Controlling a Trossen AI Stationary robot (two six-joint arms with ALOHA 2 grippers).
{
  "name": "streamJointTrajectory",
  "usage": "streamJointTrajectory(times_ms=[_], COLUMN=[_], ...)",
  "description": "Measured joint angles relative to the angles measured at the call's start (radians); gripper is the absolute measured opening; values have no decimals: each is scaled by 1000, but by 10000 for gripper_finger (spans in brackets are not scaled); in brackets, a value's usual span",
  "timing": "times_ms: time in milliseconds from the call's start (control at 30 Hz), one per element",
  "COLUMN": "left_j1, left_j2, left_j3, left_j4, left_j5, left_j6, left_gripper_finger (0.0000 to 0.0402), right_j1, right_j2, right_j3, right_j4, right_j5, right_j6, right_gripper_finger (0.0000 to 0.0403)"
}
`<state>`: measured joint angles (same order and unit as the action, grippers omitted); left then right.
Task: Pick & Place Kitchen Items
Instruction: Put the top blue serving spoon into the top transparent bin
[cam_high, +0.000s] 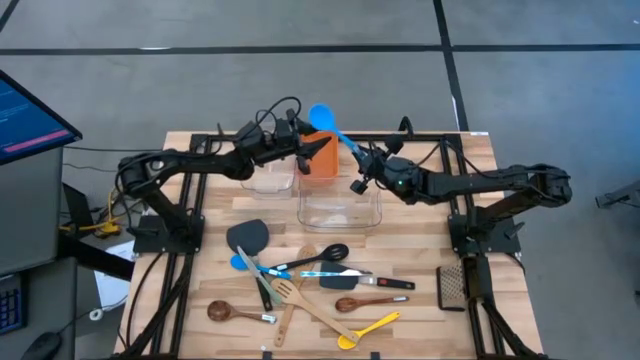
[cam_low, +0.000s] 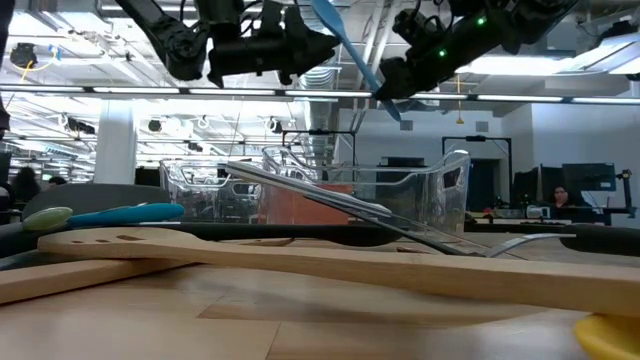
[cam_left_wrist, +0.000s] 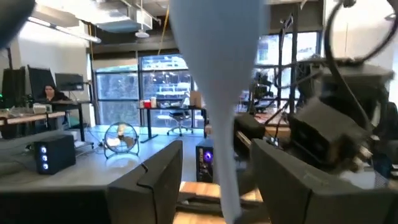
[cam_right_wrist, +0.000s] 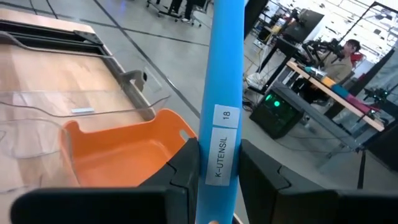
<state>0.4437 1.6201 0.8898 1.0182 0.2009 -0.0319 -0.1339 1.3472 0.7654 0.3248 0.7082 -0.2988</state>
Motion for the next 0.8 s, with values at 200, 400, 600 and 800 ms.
streamJointTrajectory(times_ms=[200, 400, 600, 800], left_j1=[-15, -21, -20, -20], left_j2=[19, 27, 26, 26], left_j3=[43, 54, 54, 54], left_j4=[3, 3, 2, 4], left_j5=[0, 1, 1, 1], left_j6=[-4, -6, -6, -6], left_gripper_finger=[180, 180, 160, 107], right_j1=[10, 9, 9, 9], right_j2=[0, 0, 0, 0], right_j3=[0, 0, 0, 0], right_j4=[-5, -10, -11, -19], right_j5=[0, 0, 0, 0], right_j6=[-41, -42, -42, -41], right_gripper_finger=[76, 76, 76, 76])
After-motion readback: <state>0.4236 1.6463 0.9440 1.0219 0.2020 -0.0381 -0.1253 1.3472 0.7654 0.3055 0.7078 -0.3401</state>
